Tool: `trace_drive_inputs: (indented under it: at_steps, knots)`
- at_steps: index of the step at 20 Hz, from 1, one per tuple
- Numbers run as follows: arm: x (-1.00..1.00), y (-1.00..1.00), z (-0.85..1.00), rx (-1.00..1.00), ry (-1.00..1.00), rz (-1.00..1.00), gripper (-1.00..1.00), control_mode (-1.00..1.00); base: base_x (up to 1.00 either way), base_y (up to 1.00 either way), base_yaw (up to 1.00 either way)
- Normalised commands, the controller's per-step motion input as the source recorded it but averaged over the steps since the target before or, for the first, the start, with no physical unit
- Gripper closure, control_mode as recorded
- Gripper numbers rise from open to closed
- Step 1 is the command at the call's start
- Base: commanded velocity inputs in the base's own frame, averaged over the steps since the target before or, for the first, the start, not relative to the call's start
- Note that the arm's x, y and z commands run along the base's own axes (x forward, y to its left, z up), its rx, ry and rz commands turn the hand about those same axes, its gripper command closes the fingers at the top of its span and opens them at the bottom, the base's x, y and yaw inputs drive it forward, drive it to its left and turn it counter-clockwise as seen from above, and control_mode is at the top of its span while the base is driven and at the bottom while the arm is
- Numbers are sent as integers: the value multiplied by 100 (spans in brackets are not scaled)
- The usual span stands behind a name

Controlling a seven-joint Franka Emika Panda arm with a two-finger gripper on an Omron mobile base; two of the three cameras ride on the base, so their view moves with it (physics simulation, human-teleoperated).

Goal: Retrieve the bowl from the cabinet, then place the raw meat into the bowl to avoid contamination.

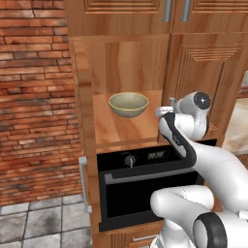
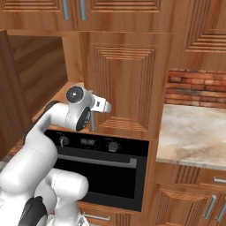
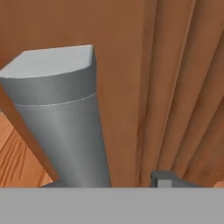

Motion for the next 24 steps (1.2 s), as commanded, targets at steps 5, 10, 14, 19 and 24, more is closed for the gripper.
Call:
trace_drive_inputs:
  at_steps: [5, 10, 14, 19, 24]
  knots:
    - [-8, 0, -16, 0, 28, 2, 100, -100, 0, 0, 0]
    - [-60, -9, -9, 0, 21, 3, 100, -100, 0, 0, 0]
    - [-94, -37, -22, 0, 3, 0, 100, -100, 0, 0, 0]
    - [-100, -46, -13, 4, -1, 0, 100, -100, 0, 0, 0]
    - [-86, -44, -12, 7, 0, 1, 100, -100, 0, 0, 0]
